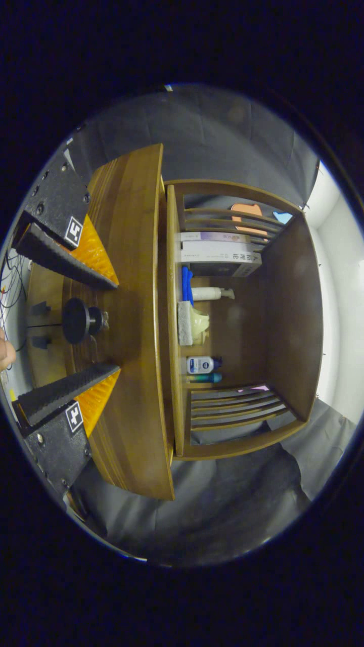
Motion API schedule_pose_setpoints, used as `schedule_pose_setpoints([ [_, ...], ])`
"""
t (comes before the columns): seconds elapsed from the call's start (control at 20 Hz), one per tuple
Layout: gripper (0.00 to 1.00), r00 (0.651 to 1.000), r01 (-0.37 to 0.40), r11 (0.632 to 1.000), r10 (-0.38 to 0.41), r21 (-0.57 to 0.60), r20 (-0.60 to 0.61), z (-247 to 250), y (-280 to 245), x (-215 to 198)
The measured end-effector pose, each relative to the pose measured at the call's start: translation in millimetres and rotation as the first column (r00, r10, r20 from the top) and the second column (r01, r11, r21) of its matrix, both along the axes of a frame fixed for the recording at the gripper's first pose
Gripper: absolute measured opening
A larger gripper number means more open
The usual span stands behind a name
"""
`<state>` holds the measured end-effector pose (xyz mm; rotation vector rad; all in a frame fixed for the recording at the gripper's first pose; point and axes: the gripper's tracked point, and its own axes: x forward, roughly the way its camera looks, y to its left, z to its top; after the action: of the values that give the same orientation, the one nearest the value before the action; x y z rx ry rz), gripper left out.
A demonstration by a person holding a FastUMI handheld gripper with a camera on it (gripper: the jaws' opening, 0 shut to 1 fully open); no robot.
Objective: Pull open the drawer, take out the items inside it, and place them on the countertop above the cabinet.
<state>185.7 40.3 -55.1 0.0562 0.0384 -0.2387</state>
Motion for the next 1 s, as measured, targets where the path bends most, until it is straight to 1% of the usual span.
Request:
schedule_pose_setpoints([
  [0.45, 0.96, 1.0, -0.003, 1.0, 0.003, 0.003, -0.011, 2, -7, 27],
  [0.65, 0.96, 1.0, -0.005, 0.999, 0.005, -0.036, -0.005, 1, -11, 39],
  [0.75, 0.96, 1.0, -0.008, 1.0, 0.008, -0.019, -0.007, 1, -12, 44],
  [1.0, 0.97, 1.0, -0.006, 1.0, 0.005, -0.02, -0.014, 2, -15, 56],
])
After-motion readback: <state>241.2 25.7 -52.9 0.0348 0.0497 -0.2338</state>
